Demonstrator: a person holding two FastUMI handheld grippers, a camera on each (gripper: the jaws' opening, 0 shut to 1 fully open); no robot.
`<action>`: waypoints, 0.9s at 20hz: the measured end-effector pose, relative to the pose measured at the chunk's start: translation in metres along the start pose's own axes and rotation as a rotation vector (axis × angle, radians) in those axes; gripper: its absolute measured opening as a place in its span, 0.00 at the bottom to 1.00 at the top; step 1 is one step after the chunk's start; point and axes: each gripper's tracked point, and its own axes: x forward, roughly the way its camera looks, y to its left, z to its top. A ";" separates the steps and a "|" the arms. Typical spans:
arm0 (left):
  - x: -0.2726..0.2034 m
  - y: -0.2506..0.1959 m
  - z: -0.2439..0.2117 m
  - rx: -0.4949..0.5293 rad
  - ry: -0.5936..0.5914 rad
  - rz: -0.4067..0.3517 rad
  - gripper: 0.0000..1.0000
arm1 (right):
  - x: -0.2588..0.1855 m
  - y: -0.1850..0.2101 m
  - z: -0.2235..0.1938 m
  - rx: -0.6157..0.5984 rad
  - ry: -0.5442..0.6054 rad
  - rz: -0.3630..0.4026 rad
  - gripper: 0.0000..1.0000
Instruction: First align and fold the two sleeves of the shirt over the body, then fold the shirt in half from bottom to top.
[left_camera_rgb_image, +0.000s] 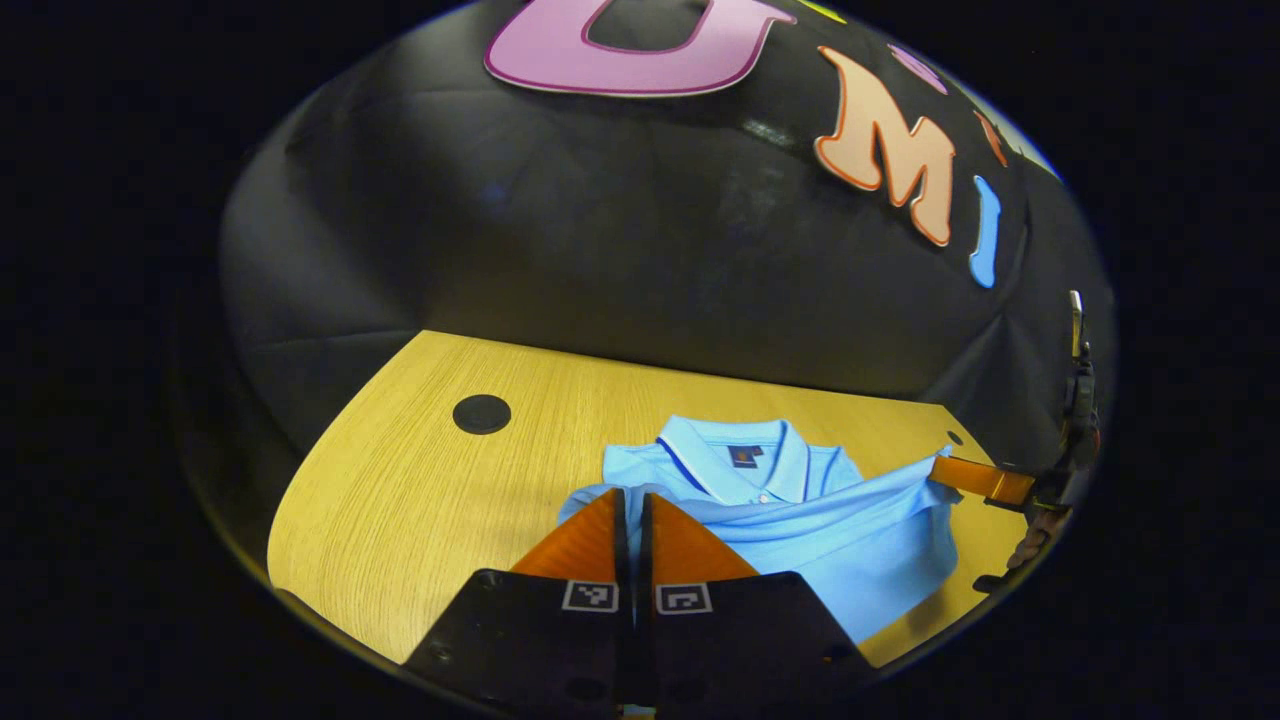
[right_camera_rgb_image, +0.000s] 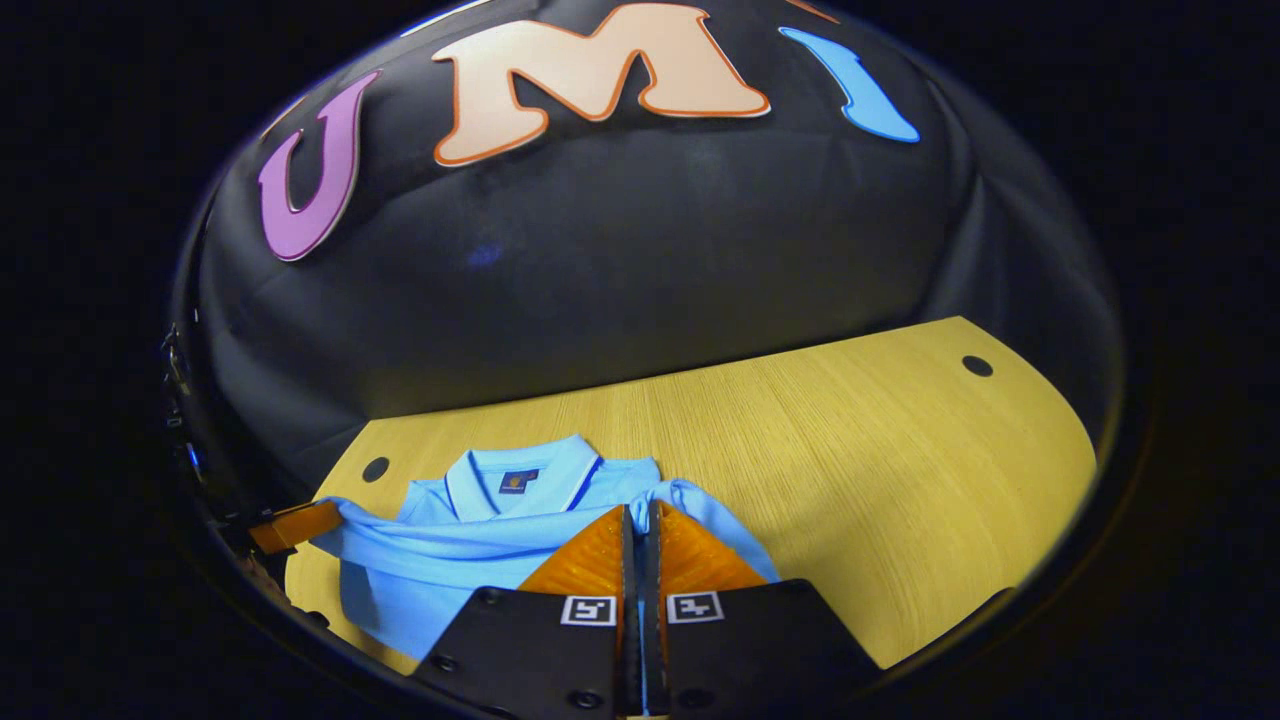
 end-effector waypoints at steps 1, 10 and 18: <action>0.008 0.002 -0.004 -0.007 0.008 0.011 0.00 | 0.006 0.002 -0.003 0.025 0.015 -0.001 0.06; -0.007 -0.011 0.011 -0.003 -0.019 0.012 0.96 | -0.018 -0.006 0.013 0.077 -0.004 -0.013 0.93; -0.117 -0.029 0.012 0.018 -0.030 -0.011 0.96 | -0.150 -0.003 0.018 -0.052 -0.062 0.024 0.98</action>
